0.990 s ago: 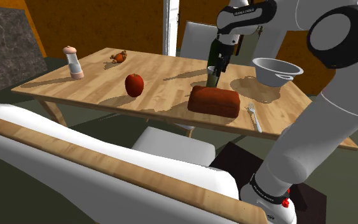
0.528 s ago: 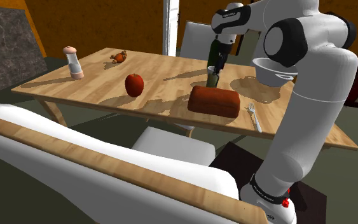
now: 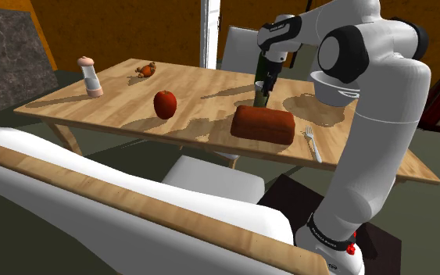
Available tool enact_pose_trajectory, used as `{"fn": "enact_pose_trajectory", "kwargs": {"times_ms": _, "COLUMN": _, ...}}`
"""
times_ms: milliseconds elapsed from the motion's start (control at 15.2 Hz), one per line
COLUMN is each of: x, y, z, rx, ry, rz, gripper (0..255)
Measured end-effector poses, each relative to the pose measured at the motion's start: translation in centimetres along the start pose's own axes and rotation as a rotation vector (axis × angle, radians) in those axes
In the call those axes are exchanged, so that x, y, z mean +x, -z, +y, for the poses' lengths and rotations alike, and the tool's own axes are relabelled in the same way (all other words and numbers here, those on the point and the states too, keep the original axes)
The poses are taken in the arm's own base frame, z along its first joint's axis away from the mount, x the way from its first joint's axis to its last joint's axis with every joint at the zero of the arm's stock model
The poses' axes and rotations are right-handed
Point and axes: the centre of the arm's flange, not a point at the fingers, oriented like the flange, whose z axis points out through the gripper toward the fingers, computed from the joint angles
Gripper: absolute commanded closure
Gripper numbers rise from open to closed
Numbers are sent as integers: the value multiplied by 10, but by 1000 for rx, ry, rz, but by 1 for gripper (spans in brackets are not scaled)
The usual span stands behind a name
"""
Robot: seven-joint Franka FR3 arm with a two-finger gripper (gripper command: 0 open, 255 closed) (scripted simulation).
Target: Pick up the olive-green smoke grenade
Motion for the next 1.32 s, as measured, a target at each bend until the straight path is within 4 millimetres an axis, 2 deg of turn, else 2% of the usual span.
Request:
{"fn": "enact_pose_trajectory", "kwargs": {"times_ms": 66, "x": 0, "y": -2, "z": 0, "rx": 0, "ry": 0, "rz": 0, "gripper": 255}}
{"fn": "enact_pose_trajectory", "kwargs": {"times_ms": 792, "x": 0, "y": -1, "z": 0, "rx": -1, "ry": 0, "rz": 1, "gripper": 255}}
{"fn": "enact_pose_trajectory", "kwargs": {"times_ms": 1320, "x": 0, "y": 38, "z": -1, "rx": 0, "ry": 0, "rz": 0, "gripper": 255}}
